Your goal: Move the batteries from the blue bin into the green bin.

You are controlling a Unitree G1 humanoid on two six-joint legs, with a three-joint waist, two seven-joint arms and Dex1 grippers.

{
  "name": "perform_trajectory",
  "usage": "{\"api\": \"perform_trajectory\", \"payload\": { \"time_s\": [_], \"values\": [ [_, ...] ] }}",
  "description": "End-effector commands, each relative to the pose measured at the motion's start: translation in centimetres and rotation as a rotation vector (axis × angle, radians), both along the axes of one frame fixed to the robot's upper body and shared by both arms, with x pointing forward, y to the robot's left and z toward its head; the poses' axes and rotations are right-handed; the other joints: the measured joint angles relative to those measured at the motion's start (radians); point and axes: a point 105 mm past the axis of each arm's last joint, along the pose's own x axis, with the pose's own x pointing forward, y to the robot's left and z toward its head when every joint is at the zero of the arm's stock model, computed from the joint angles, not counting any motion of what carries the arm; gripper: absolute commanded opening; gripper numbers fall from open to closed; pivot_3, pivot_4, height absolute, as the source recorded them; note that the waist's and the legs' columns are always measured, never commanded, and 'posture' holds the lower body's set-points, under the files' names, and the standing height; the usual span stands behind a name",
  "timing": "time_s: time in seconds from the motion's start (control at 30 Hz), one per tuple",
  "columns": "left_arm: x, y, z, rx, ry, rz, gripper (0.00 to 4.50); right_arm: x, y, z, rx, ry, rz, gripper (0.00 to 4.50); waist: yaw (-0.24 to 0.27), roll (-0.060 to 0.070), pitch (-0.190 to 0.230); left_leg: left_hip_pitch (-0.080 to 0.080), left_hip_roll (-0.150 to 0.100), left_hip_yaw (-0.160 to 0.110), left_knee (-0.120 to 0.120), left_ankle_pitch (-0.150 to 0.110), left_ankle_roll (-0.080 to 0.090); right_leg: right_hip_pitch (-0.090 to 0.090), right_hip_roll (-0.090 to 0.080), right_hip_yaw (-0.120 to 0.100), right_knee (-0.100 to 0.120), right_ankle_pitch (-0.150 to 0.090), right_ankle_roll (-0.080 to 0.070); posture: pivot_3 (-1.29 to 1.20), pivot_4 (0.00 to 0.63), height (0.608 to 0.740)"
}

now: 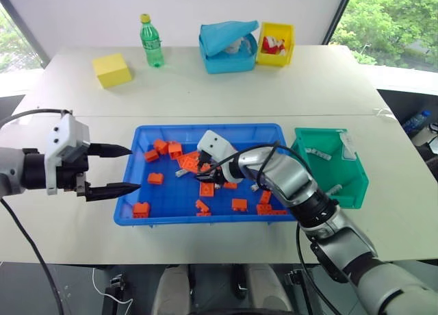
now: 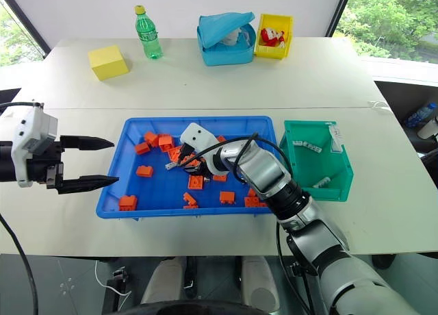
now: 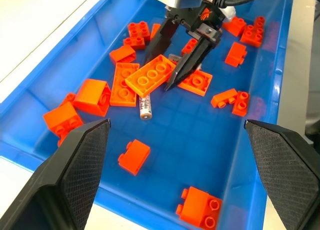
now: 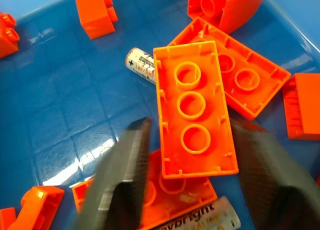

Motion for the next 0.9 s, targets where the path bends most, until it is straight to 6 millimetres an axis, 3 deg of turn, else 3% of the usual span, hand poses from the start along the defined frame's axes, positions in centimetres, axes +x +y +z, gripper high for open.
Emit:
{"api": "perform_trajectory", "payload": {
  "time_s": [0.03,0.17,0.33,0.47,0.63,0.83,0.87,0.9],
  "values": [
    [0.0,-0.1,0.6,0.006,-0.036,-0.013,4.5,0.0,0.3,1.2,0.035,-0.031,0.016,1.2,0.0,0.0,0.0,0.0,0.0,0.0,0.0,0.0,0.0,0.0,0.0,0.0,0.0,0.0,0.0,0.0,0.15,0.736],
    [0.0,0.0,0.6,0.007,-0.038,-0.01,4.5,0.0,0.6,2.6,0.054,-0.063,0.043,1.2,0.0,0.0,0.0,0.0,0.0,0.0,0.0,0.0,0.0,0.0,0.0,0.0,0.0,0.0,0.0,0.0,0.15,0.736],
    [0.1,0.1,0.6,0.003,-0.033,-0.01,4.5,-1.8,3.6,5.6,0.136,-0.114,0.219,1.2,-0.002,0.0,0.0,0.0,0.0,0.0,0.0,0.0,0.0,0.0,0.0,0.0,0.0,0.0,0.0,0.0,0.15,0.736],
    [0.1,-0.2,0.5,0.004,-0.028,-0.02,4.5,-3.6,6.8,4.4,0.089,-0.093,0.384,1.2,-0.003,0.0,0.0,0.0,0.001,0.0,-0.001,0.0,0.0,-0.001,0.001,0.0,0.0,0.0,0.0,0.0,0.15,0.736],
    [0.1,-0.3,0.5,0.005,-0.028,-0.025,4.5,-6.3,8.6,2.6,0.05,-0.016,0.552,1.2,0.005,-0.001,0.0,-0.001,0.0,0.0,-0.001,0.0,0.0,0.0,0.0,-0.001,0.0,0.0,0.0,0.0,0.15,0.736],
    [-0.1,-0.2,0.5,0.01,-0.029,-0.017,4.5,-7.0,9.5,2.1,0.023,-0.03,0.619,4.13,0.001,-0.001,0.0,-0.002,0.0,-0.001,0.002,0.0,0.0,0.0,-0.001,-0.002,0.0,0.0,0.0,0.0,0.15,0.736],
    [-0.1,-0.2,0.5,0.01,-0.028,-0.017,4.5,-7.0,9.5,2.3,0.02,-0.04,0.627,4.42,0.001,-0.001,0.0,-0.002,0.0,-0.001,0.002,0.0,0.0,0.0,0.0,-0.002,0.0,0.0,0.0,0.0,0.15,0.736],
    [-0.1,-0.1,0.5,0.011,-0.028,-0.016,4.5,-6.8,9.4,2.6,0.019,-0.047,0.633,4.42,0.0,-0.001,0.0,-0.002,0.0,-0.001,0.002,0.0,0.0,-0.001,0.0,-0.002,0.0,0.0,0.0,0.0,0.15,0.736]
  ]
}}
